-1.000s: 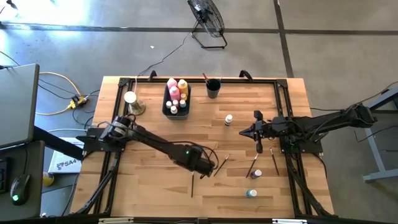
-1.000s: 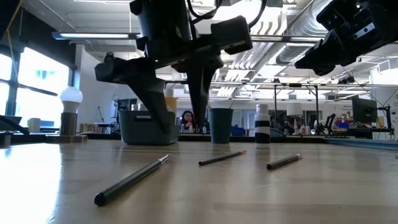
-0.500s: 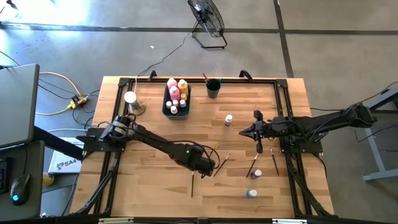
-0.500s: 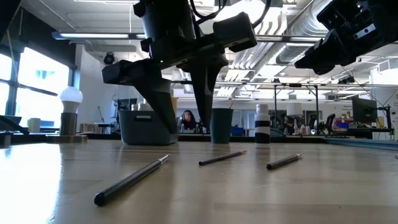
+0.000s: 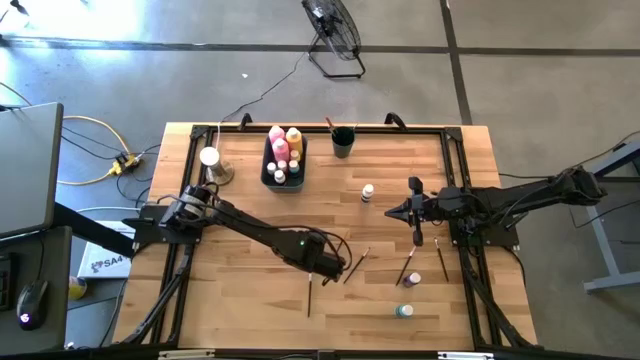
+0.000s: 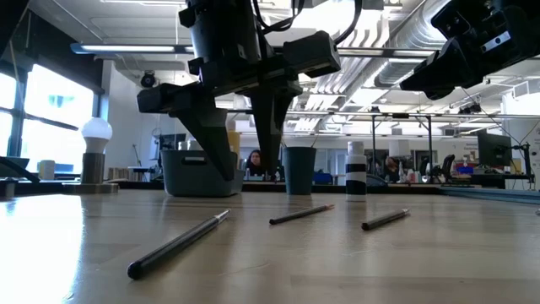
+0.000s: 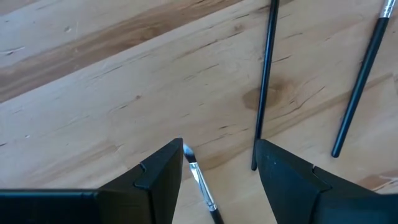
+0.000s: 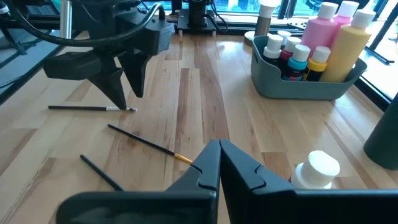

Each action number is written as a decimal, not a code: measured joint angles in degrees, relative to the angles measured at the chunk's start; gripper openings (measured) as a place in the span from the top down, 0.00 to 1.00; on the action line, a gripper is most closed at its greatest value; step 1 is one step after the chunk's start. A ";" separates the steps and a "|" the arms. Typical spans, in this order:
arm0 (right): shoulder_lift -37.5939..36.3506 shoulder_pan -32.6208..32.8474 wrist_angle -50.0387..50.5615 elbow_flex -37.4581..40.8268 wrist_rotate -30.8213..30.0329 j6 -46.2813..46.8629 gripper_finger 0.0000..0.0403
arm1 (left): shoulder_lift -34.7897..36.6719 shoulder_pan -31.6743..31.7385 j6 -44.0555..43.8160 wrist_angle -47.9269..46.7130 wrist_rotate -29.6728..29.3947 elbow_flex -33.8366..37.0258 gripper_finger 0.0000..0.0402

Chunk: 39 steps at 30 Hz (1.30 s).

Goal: Pick & Place Paint Supplies
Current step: Put the silver paint brush into the green cup

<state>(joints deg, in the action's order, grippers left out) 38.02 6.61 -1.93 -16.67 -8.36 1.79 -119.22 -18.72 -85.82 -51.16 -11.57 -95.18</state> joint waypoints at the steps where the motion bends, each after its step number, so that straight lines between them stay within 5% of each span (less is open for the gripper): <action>1: 0.00 0.00 0.00 0.00 -0.02 -0.05 1.00 | 0.00 0.00 -0.02 0.00 0.00 0.00 0.50; 18: 0.00 0.00 0.02 -0.01 0.00 -0.07 1.00 | 0.00 -0.02 -4.38 -1.92 0.95 0.02 0.50; 28: 0.01 0.01 0.14 0.00 0.00 -0.07 1.00 | -2.67 -0.03 -5.11 0.35 3.88 -0.05 0.62; 39: 0.01 0.02 0.39 -0.01 0.03 -0.05 1.00 | -5.04 -0.02 -4.48 -0.23 6.45 -0.17 0.64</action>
<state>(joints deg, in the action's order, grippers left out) 38.03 6.63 -1.54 -16.68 -8.34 1.74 -124.26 -18.74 -90.30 -51.38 -5.12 -95.35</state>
